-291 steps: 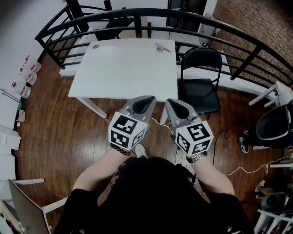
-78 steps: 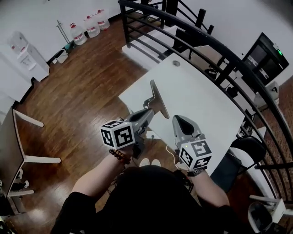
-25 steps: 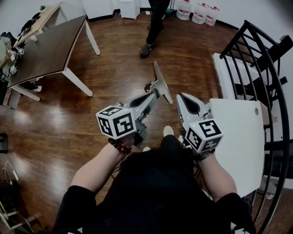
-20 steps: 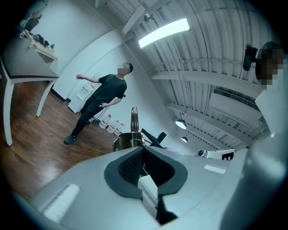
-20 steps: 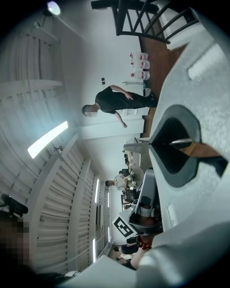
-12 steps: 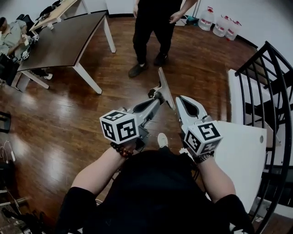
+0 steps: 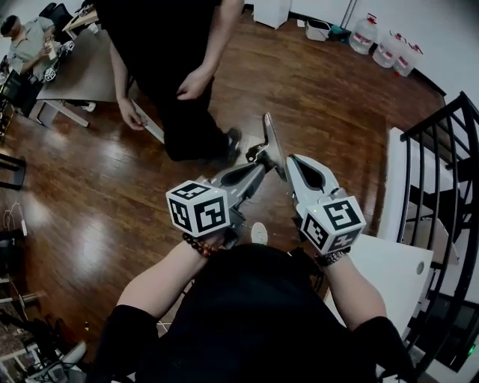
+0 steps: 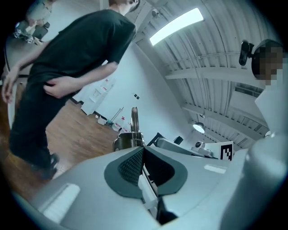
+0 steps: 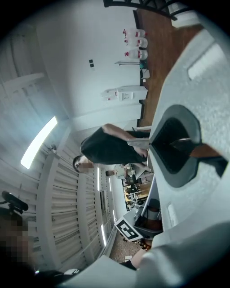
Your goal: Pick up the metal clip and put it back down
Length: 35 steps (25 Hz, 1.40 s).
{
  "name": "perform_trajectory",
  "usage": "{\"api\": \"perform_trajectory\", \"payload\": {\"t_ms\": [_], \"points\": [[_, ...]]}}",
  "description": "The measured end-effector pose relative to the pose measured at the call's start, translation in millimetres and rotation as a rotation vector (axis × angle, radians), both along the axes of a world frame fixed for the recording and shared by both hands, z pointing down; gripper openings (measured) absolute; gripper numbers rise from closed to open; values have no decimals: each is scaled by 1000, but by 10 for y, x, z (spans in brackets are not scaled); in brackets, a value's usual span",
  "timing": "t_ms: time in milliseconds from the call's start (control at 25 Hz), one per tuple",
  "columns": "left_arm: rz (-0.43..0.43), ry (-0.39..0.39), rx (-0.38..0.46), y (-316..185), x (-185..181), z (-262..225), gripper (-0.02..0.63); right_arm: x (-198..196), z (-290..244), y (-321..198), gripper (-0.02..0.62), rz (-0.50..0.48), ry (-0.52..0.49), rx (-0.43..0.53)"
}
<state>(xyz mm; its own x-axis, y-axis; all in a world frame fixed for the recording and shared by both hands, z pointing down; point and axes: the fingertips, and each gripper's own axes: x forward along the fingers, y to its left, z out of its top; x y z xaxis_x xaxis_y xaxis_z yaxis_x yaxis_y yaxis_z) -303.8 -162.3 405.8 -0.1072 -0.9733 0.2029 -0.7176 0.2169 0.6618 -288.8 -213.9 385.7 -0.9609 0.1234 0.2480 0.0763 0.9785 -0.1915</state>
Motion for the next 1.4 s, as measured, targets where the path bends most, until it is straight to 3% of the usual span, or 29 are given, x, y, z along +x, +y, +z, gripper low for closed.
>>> {"api": "perform_trajectory", "payload": {"t_ms": [320, 720, 1080, 1400], "points": [[-102, -5, -23, -231, -348, 55, 25, -301, 94, -260, -8, -85, -4, -26], [-259, -15, -18, 40, -972, -36, 25, -832, 44, -77, -9, -209, -23, -27], [-422, -16, 10, 616, -1898, -4, 25, -1756, 108, 368, -9, -343, -27, -7], [-512, -9, 49, 1201, -2974, -32, 25, -2884, 106, 885, -9, -419, -22, 9]]}}
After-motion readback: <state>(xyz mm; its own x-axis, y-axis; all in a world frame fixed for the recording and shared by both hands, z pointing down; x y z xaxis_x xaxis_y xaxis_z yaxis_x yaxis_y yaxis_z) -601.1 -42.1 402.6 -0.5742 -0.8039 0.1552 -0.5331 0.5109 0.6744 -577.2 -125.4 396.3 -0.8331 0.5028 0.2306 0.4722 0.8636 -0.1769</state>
